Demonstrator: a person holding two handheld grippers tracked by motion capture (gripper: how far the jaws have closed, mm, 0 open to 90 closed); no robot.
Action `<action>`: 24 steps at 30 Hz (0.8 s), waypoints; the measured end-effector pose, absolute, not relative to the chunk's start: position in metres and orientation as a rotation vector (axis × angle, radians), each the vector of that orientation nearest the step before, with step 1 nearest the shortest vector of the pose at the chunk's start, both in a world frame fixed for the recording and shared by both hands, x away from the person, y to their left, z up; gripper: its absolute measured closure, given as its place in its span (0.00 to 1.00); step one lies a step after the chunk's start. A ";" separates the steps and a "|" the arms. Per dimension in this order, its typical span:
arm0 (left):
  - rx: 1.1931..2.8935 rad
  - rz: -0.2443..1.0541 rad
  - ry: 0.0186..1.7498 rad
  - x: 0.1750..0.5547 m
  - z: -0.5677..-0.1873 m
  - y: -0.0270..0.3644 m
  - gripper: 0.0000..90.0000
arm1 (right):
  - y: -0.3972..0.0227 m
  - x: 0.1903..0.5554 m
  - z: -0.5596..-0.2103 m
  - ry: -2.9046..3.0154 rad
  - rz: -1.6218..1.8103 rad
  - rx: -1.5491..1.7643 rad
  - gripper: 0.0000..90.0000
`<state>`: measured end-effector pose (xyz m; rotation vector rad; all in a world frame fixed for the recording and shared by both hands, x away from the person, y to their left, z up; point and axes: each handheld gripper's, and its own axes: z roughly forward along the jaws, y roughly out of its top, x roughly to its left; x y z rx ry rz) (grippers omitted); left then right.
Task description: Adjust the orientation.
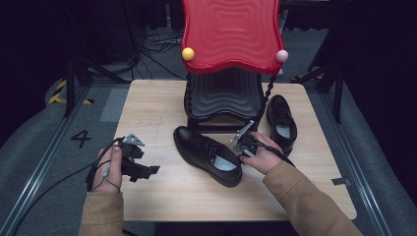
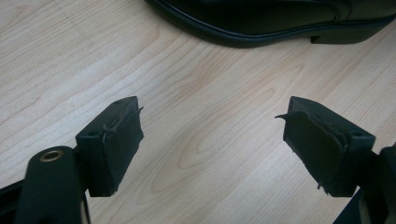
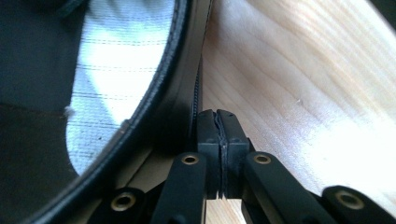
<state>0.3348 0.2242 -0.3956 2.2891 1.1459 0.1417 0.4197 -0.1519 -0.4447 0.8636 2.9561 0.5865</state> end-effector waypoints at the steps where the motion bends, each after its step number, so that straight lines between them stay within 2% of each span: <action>1: 2.287 0.145 1.148 0.335 -0.395 0.224 0.22 | -0.154 0.422 -0.446 2.968 0.616 0.889 0.99; 13: 2.280 0.150 1.152 0.334 -0.394 0.226 0.22 | -0.165 0.424 -0.439 2.953 0.692 0.925 0.94; 19: 2.292 0.139 1.154 0.340 -0.396 0.222 0.23 | -0.175 0.412 -0.400 2.890 0.769 0.872 0.92; 24: 2.296 0.143 1.142 0.345 -0.395 0.217 0.22 | -0.166 0.397 -0.369 2.931 0.836 0.740 0.88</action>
